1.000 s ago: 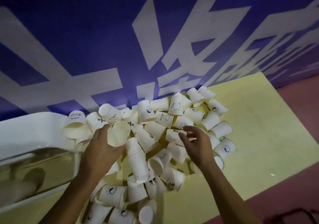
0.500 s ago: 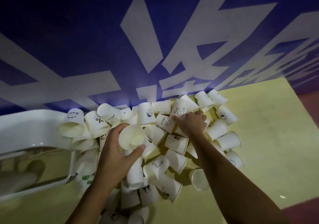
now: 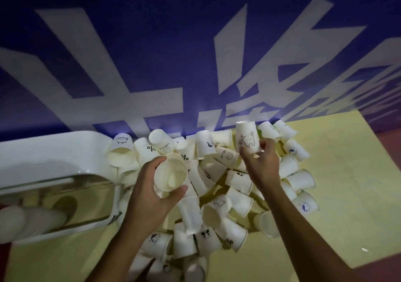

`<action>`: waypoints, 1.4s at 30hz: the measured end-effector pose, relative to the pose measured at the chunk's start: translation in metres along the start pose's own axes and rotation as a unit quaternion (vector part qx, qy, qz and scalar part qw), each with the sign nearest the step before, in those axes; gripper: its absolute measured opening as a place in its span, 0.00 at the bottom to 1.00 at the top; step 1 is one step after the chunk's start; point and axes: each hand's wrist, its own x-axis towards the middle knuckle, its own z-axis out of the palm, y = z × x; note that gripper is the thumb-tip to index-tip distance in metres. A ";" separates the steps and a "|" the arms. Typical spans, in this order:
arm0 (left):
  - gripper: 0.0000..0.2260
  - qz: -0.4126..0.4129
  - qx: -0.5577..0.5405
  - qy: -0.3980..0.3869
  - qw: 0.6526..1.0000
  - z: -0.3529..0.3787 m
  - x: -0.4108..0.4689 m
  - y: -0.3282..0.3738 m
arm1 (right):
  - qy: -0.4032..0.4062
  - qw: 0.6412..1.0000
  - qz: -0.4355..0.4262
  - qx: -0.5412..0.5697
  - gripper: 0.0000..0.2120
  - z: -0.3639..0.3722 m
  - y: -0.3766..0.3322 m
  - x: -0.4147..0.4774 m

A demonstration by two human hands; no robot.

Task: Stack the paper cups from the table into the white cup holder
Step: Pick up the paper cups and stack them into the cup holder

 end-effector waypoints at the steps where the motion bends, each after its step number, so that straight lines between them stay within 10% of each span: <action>1: 0.32 0.007 -0.005 0.001 1.000 -0.011 -0.004 -0.003 | 0.006 1.000 -0.017 0.012 0.20 -0.002 -0.012 -0.016; 20: 0.34 -0.007 -0.036 0.165 0.986 -0.287 -0.111 -0.145 | -0.220 0.953 -0.184 0.099 0.33 0.182 -0.170 -0.279; 42: 0.35 -0.003 0.095 0.100 0.990 -0.294 -0.064 -0.206 | -0.211 0.949 -0.203 0.119 0.35 0.228 -0.189 -0.305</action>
